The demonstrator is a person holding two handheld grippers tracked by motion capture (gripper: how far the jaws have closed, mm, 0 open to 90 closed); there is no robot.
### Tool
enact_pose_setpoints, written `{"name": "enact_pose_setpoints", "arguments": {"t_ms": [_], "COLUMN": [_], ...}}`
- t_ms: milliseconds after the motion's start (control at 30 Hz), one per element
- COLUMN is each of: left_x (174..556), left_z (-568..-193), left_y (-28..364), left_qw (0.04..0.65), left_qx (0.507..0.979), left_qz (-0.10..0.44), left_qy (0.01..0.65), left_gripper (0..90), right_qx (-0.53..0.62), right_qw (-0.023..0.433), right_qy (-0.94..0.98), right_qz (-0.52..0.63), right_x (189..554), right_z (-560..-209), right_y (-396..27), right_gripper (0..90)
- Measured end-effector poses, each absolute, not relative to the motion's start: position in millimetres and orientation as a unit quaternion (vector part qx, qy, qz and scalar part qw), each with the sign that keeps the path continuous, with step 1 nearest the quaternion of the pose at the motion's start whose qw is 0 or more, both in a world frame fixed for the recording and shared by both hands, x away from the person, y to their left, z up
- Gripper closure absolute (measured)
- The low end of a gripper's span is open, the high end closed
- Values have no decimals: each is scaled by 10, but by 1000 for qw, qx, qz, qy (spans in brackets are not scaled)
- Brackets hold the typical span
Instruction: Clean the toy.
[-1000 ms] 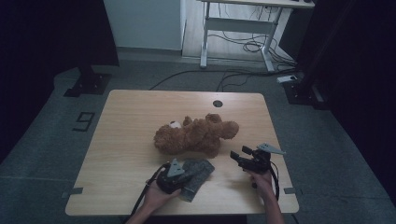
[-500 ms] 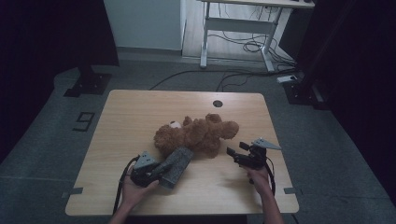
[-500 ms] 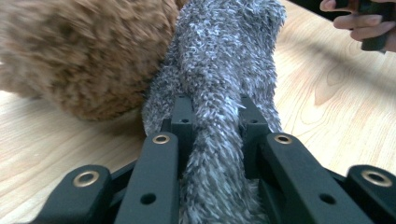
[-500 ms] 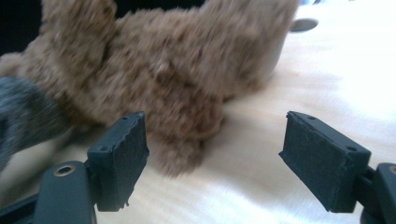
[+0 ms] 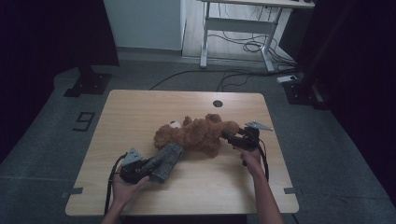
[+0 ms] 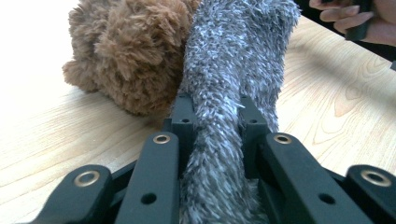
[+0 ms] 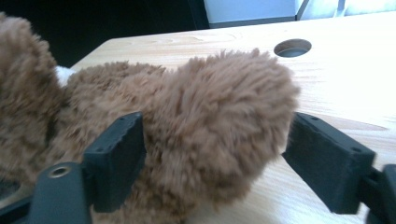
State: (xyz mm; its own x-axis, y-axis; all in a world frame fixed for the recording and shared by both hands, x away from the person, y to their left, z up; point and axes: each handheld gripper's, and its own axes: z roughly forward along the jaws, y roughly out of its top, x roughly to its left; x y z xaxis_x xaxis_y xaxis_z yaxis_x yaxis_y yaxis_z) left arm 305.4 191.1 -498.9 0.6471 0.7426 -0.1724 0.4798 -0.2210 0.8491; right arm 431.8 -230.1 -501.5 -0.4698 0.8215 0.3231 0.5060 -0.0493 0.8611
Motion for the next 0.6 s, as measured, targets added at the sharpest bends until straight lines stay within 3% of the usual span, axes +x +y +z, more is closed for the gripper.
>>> {"name": "enact_pose_setpoints", "arguments": {"t_ms": [67,133,267,600], "left_x": [3054,3057,3060,3044], "left_z": [-4989,-4987,-4986,-4956], "left_y": [1920,1935,1960,1973], "left_qw": [481,482,484,488], "left_qx": [769,768,765,761], "left_qz": [138,138,135,137], "left_qy": [398,399,403,405], "left_gripper": [738,739,740,739], "right_qx": [498,493,483,451], "right_qw": [145,129,138,155], "right_qy": [667,662,667,694], "right_qz": [535,549,550,540], "right_x": [4363,4382,4355,4204], "right_z": [-5048,-5072,-5056,-5014], "right_y": [-2278,-2272,-2279,-2283], "right_gripper": [256,373,496,616]}}
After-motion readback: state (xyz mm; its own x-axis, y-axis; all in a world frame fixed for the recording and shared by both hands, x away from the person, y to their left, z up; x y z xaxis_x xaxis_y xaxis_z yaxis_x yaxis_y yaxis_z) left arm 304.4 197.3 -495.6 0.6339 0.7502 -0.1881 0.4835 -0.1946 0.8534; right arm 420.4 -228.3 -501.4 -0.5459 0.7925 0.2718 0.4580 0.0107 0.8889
